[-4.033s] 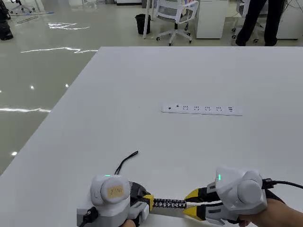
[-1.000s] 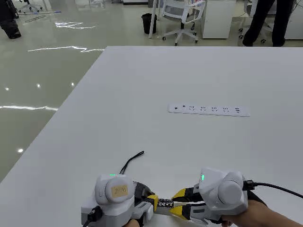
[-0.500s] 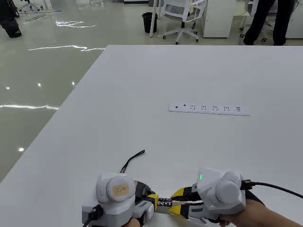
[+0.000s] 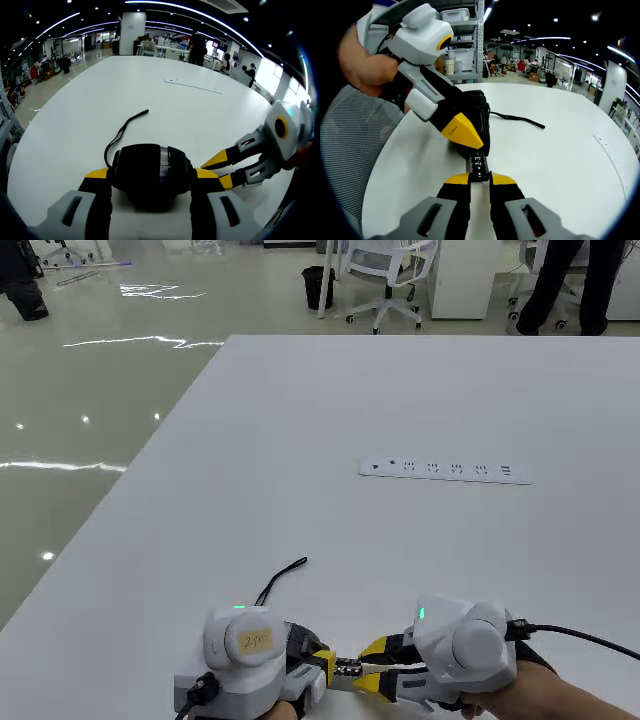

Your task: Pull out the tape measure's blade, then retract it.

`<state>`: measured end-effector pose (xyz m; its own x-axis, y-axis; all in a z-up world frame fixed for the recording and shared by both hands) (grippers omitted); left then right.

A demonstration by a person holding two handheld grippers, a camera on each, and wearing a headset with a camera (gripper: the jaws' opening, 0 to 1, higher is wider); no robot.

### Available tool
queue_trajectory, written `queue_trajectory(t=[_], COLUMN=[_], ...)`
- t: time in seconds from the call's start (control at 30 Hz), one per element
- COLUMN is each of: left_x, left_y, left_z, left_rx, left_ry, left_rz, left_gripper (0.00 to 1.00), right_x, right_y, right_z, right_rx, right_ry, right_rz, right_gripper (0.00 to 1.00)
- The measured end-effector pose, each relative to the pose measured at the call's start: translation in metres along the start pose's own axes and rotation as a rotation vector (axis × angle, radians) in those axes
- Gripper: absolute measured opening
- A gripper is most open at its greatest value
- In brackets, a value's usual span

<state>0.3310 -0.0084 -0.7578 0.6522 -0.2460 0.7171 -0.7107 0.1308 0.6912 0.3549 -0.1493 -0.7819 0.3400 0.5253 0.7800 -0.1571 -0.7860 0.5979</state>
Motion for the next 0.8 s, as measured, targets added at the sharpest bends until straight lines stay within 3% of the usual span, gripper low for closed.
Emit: queue_trajectory(t=[0.8], left_x=[0.0002], left_y=[-0.0001], left_z=[-0.0022], left_rx=[0.002], left_ry=[-0.003], left_rz=[-0.003], left_gripper=[0.58], right_x=[0.0040], right_y=[-0.0078], right_z=[-0.0019], right_rx=[0.004], right_ry=[0.007], right_rz=[0.003], right_gripper=[0.13])
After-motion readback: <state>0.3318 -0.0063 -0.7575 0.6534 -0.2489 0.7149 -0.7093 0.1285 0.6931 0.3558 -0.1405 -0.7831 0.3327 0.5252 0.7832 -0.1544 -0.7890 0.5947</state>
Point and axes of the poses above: the centre of the closed fingertips' face, and the gripper's own axes: y roughly backward along the fingers, z roughly to its right, x roughly out of its top, the point moved 7 cm from there along y, roughly backward along the fingers, and after that the axes turned 15 degrees about -y, right-handed, at the moved point
